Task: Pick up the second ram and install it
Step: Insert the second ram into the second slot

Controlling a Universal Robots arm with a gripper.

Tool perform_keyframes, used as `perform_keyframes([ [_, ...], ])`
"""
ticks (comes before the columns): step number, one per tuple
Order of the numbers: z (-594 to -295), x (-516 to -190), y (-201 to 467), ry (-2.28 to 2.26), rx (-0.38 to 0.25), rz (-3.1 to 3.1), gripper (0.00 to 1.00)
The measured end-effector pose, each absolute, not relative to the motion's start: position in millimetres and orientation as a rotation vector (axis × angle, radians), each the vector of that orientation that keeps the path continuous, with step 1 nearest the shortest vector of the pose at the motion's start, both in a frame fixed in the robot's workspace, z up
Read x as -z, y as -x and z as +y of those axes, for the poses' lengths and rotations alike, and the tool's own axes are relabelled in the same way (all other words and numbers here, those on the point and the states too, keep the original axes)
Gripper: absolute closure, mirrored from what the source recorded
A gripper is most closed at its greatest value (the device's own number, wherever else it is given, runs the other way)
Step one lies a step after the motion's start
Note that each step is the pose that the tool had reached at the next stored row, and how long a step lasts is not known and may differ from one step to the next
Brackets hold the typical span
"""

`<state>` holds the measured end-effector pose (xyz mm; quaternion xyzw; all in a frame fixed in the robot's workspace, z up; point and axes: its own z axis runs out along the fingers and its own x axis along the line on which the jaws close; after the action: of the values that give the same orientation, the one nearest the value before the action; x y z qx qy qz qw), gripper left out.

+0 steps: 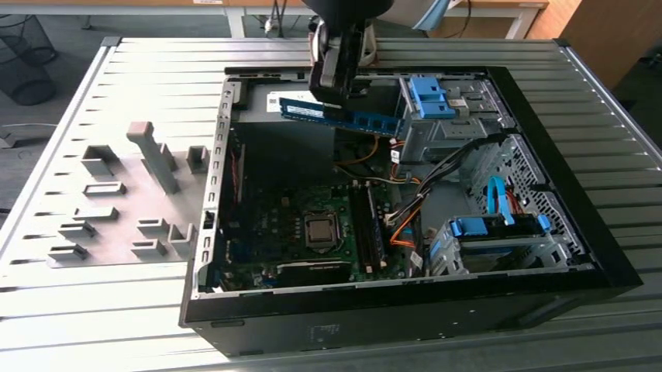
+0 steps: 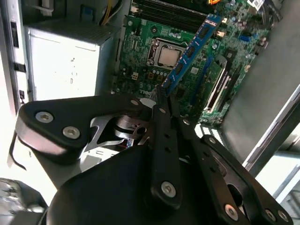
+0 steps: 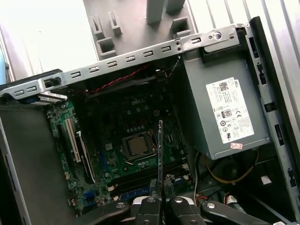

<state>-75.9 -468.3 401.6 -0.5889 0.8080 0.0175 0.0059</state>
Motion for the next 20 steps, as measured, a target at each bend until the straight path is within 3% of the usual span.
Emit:
perform_keyframes([
  [20,-468.3,-398.9,75.9,1.457,-0.040,2.771,0.86],
])
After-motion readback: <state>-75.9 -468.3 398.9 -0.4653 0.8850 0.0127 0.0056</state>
